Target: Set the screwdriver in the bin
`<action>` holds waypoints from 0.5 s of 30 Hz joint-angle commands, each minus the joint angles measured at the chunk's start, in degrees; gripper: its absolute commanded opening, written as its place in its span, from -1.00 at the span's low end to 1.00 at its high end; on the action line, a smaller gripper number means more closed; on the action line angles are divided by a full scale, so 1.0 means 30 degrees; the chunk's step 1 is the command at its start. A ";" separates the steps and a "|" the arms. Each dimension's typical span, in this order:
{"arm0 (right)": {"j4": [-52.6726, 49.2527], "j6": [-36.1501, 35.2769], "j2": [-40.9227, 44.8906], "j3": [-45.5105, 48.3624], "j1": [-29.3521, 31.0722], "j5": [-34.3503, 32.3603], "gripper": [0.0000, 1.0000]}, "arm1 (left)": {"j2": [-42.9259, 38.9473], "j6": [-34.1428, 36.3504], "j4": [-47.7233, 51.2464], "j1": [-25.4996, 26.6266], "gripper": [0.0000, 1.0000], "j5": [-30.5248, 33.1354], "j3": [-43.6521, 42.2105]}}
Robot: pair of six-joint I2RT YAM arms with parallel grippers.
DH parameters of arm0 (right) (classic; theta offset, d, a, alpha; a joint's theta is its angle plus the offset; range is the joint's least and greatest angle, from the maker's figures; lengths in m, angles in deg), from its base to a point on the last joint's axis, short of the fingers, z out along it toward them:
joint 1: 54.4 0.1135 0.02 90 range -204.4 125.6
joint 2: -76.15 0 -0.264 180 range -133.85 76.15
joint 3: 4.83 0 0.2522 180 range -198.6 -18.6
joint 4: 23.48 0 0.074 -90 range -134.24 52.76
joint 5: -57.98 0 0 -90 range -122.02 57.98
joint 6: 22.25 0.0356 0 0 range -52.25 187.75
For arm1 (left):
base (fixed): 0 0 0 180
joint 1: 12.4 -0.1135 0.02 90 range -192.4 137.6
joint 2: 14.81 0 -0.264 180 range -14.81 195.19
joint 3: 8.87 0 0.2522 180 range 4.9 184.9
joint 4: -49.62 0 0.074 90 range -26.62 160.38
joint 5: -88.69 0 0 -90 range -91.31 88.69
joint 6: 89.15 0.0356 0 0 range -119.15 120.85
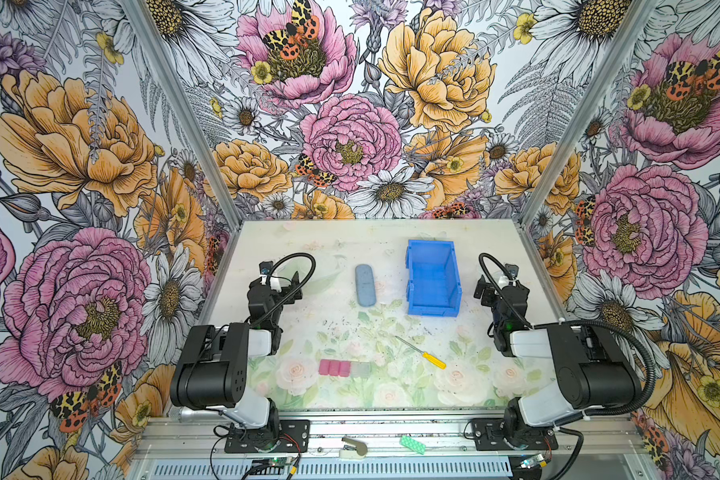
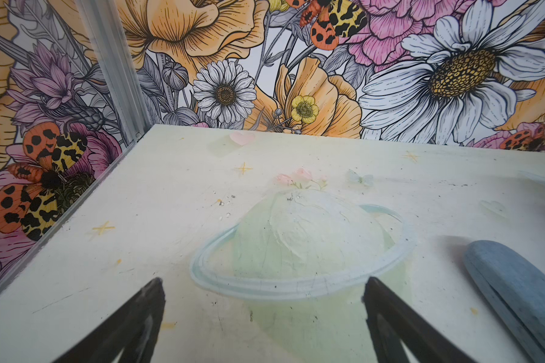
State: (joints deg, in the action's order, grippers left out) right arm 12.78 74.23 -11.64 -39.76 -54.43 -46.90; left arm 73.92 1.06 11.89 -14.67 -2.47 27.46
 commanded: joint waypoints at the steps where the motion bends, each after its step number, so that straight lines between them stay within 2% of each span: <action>1: 0.0435 -0.0060 -0.0062 -0.0127 0.0029 0.0195 0.99 | 0.0028 0.0103 -0.0512 -0.0008 0.97 -0.0313 -0.0198; 15: 0.0462 -0.0073 -0.0015 -0.0107 0.0019 0.0193 0.99 | 0.0020 0.0075 -0.0574 -0.0099 0.97 -0.0460 -0.0213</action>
State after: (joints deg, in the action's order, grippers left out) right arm 12.78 74.23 -11.64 -39.76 -54.43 -46.92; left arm 73.92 1.04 11.87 -14.67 -2.47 27.48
